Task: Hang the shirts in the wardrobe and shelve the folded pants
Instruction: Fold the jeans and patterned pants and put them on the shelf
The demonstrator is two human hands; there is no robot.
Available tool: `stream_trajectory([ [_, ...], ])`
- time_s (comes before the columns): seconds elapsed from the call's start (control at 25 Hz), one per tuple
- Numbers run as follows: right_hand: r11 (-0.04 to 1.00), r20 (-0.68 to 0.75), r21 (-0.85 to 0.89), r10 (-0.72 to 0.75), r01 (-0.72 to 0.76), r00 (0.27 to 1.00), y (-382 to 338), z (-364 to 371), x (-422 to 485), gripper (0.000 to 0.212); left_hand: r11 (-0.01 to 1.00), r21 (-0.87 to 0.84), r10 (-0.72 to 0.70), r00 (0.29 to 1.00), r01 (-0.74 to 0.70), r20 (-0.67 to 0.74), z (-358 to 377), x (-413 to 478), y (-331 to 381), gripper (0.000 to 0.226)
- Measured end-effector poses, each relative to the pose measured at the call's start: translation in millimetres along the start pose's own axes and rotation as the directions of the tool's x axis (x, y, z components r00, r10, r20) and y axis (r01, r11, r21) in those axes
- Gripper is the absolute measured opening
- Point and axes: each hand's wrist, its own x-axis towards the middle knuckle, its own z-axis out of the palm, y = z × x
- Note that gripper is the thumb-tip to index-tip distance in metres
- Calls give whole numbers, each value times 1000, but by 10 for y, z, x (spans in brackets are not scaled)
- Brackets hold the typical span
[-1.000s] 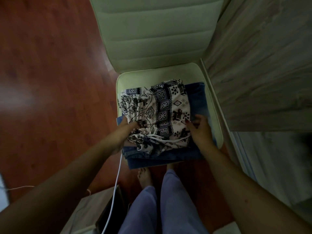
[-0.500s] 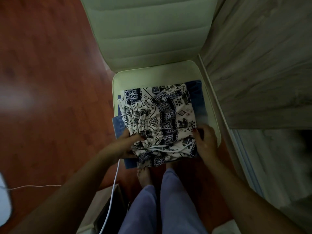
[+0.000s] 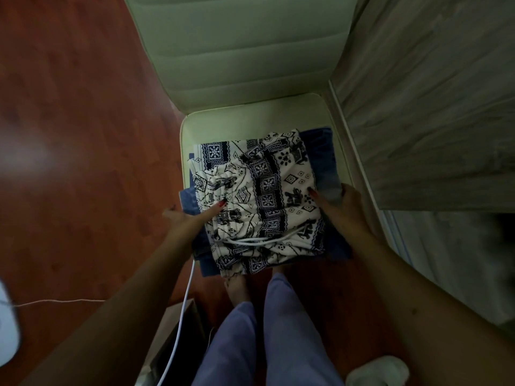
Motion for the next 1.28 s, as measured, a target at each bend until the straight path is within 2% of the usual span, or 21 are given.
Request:
stream_trajectory([
  [0.08,999,81,9,36,-37,996,-7,7,25,101,1000,10,-29,996,28,87,-37,37,60,68],
  [0.2,989,212,-35,146,-142,966,-58,-13,70,109,995,79,-73,976,58,205,-111,67,150,76],
  [0.24,986,233,-34,168,-165,958,-81,-32,86,101,994,82,-86,973,70,215,-122,80,163,73],
  [0.36,963,287,126,193,-237,938,-152,-124,29,46,998,35,-56,977,49,206,-95,72,148,40],
  [0.4,953,309,177,183,-246,933,-177,-150,-21,37,999,10,-34,982,33,186,-81,60,130,35],
  [0.48,939,338,248,148,-240,929,-212,-151,-116,40,1000,-13,20,989,-19,146,-52,-21,134,39],
  [0.56,940,350,279,91,-197,932,-274,-145,-242,47,997,-16,79,988,-78,131,-37,-131,203,60],
  [0.64,942,333,309,19,-128,943,-374,-270,-477,39,985,-30,173,975,-171,139,-70,-366,349,75],
  [0.84,930,193,361,-140,63,971,-1058,-1114,-1363,21,933,6,347,905,-359,247,-308,-1394,1105,82],
  [0.92,927,98,341,-202,158,974,-1448,-1614,-1828,27,884,10,443,843,-468,303,-418,-2019,1555,84],
  [1.08,870,-90,337,-351,360,932,-2155,-2766,-2954,17,731,-10,610,645,-683,460,-514,-3400,2497,37],
  [1.12,863,-147,308,-373,401,916,-2288,-3047,-3228,15,687,-15,638,592,-727,492,-507,-3691,2716,34],
  [1.28,807,-418,198,-445,557,792,-2650,-4295,-4434,11,436,-42,754,340,-899,562,-81,-4823,3689,55],
])
